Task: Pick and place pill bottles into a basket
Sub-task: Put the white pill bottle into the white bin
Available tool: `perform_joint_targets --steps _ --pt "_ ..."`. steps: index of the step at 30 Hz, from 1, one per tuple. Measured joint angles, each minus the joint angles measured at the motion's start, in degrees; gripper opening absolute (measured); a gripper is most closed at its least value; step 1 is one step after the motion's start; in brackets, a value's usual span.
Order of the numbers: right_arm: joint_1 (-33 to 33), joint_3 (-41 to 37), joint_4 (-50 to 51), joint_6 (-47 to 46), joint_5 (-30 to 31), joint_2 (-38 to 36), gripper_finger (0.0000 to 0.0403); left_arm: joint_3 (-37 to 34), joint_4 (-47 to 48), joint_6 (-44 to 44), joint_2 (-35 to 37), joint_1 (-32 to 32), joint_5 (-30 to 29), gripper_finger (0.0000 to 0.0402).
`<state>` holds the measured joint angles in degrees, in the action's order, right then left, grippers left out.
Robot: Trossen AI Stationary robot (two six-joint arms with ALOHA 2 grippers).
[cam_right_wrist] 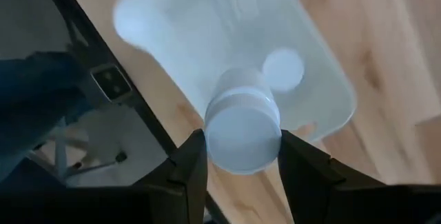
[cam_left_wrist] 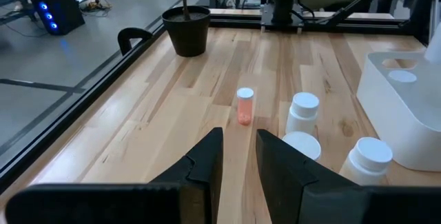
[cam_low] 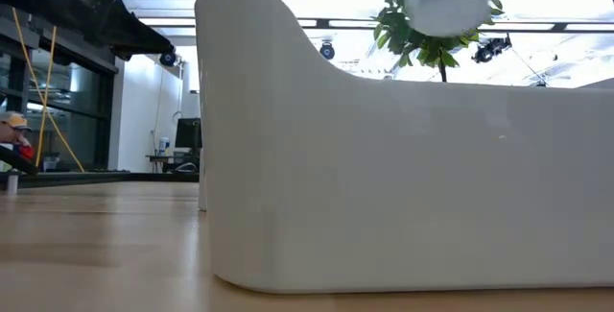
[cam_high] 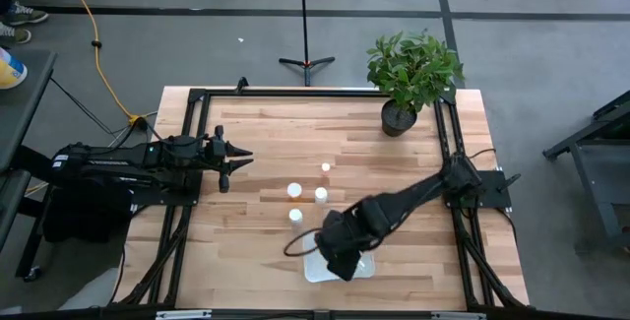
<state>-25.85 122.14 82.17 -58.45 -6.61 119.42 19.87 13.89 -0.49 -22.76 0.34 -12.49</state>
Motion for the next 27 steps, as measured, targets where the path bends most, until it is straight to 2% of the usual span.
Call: perform_joint_targets --steps 9,22,27 --pt "-2.4 -11.5 -6.4 -6.0 -4.2 0.1 0.0137 0.0 0.0 0.0 0.0 0.0 0.0 0.0124" --pt "-2.3 -21.9 -17.7 -8.1 -5.7 0.1 0.0137 0.0 0.0 -0.1 0.0 0.0 0.0 0.0124" --pt "-2.3 -23.6 -19.5 -8.6 -5.9 0.0 0.0137 0.0 0.0 -0.1 0.0 0.0 0.0 0.0124"
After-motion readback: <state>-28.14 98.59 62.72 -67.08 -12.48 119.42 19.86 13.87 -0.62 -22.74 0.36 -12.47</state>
